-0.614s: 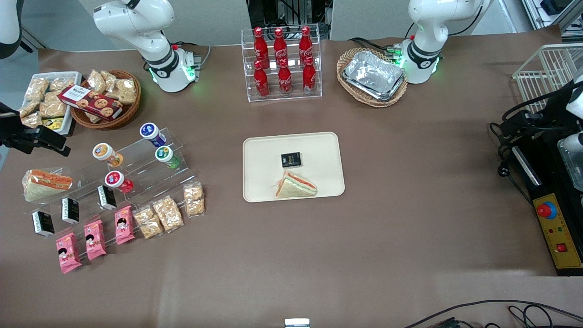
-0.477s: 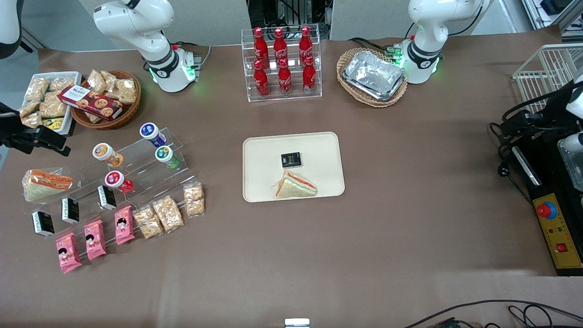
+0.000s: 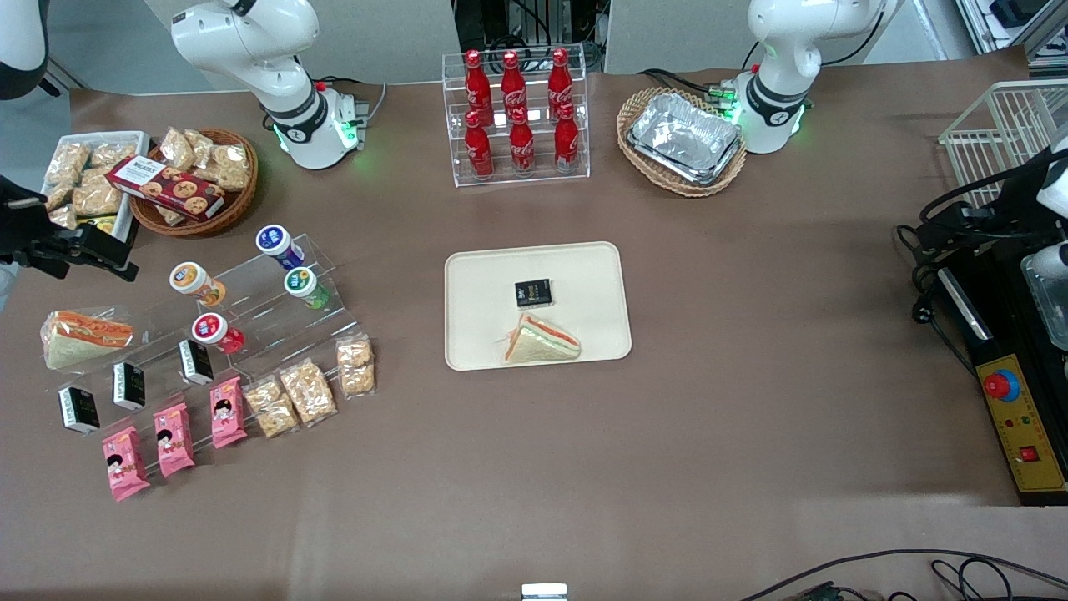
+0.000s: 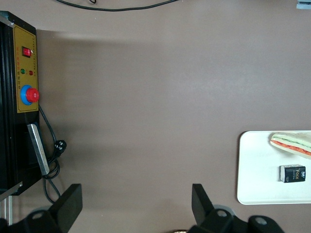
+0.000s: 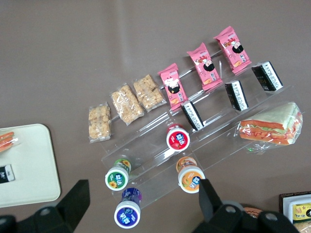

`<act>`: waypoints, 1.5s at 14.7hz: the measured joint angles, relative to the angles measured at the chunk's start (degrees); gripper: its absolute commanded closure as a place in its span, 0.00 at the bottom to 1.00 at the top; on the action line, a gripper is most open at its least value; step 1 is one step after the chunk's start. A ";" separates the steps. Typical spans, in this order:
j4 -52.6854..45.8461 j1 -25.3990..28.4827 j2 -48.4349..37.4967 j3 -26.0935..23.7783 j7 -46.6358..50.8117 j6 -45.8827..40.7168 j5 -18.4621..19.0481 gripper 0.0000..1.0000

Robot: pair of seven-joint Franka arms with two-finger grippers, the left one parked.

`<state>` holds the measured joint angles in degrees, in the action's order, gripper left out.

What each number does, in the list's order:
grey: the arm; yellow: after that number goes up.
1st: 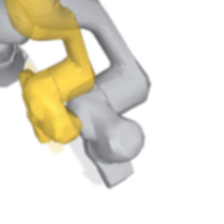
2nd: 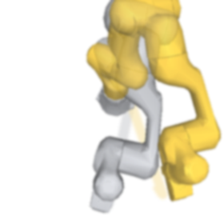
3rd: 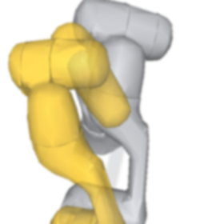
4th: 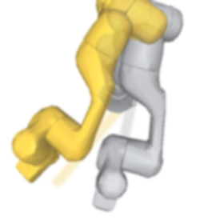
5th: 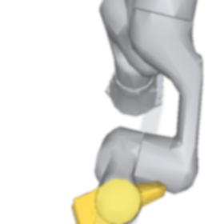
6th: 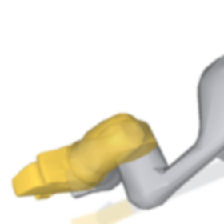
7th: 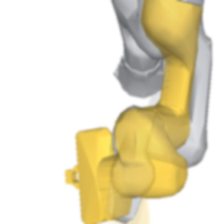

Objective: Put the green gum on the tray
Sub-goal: 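Move the right gripper over the acrylic rack toward the green-lidded cup, then lower the open right gripper around the green-lidded cup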

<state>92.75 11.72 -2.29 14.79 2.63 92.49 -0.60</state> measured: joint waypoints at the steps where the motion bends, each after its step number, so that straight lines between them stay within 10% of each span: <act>1: 0.00 0.01 -0.01 0.02 -0.17 -0.04 0.00 0.00; 22: 19.89 4.53 -10.62 -4.31 1.60 4.78 -0.05 0.00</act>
<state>112.65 16.25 -12.91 10.47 4.23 97.27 -0.64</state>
